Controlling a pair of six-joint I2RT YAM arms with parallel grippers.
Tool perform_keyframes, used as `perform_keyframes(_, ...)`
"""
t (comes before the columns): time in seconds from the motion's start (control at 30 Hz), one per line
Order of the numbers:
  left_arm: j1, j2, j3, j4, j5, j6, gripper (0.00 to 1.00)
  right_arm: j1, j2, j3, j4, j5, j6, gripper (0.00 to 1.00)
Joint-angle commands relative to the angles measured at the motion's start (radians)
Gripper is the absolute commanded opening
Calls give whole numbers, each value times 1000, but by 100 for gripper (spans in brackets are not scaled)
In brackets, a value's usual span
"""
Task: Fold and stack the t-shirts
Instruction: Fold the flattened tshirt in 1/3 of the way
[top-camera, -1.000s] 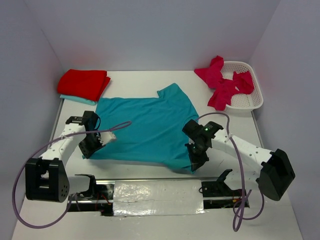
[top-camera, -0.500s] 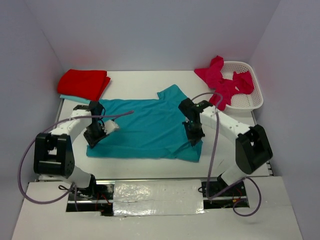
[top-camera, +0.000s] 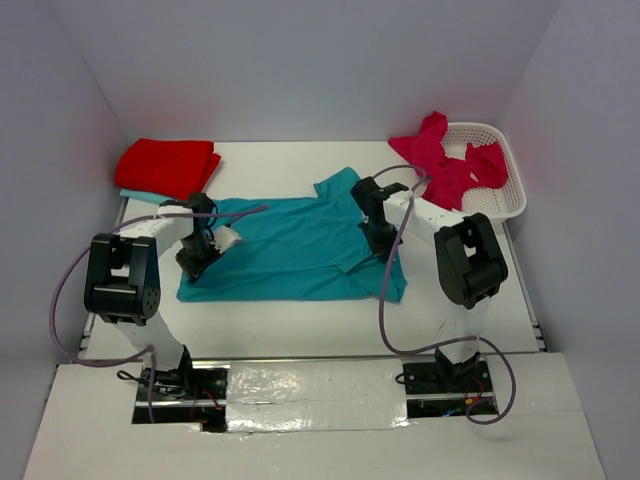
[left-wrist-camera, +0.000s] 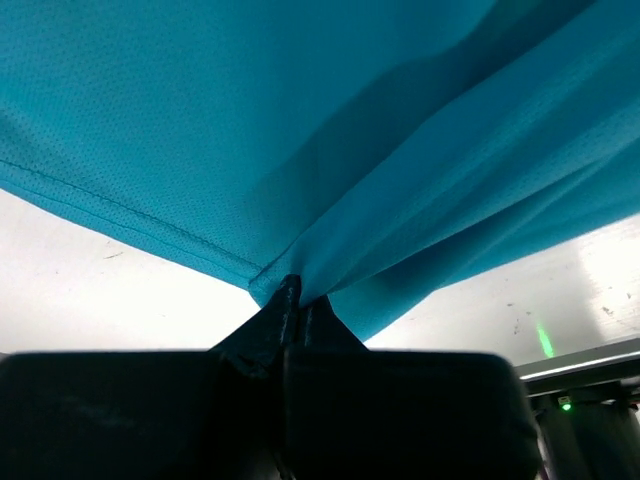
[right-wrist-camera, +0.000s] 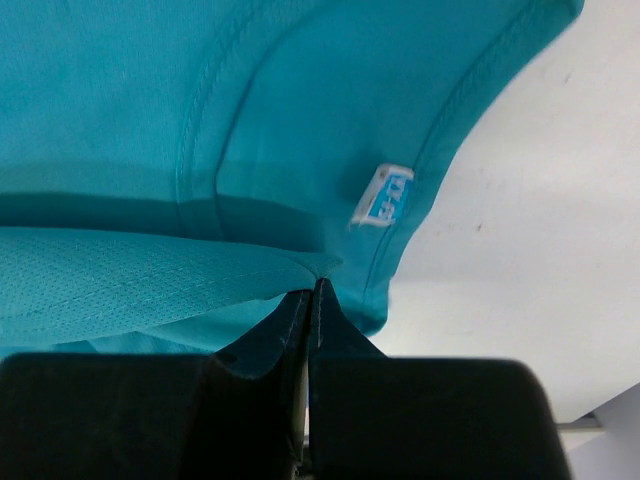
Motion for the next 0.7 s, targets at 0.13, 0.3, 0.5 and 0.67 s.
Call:
perform_keyframes(0.13, 17, 59, 84, 10, -72, -108, 18, -7, 82, 130, 35, 88, -78, 16)
perform_keyframes(0.3, 74, 95, 187, -28, -46, -203, 34, -35, 157, 203, 29, 144, -84, 52)
perform_keyframes(0.5, 204, 120, 391, -122, 153, -298, 99, -118, 24, 245, 9, 23, 63, 80)
perform_keyframes(0.67, 289, 45, 403, -181, 232, -303, 99, -176, -305, -120, 145, -311, 215, 44)
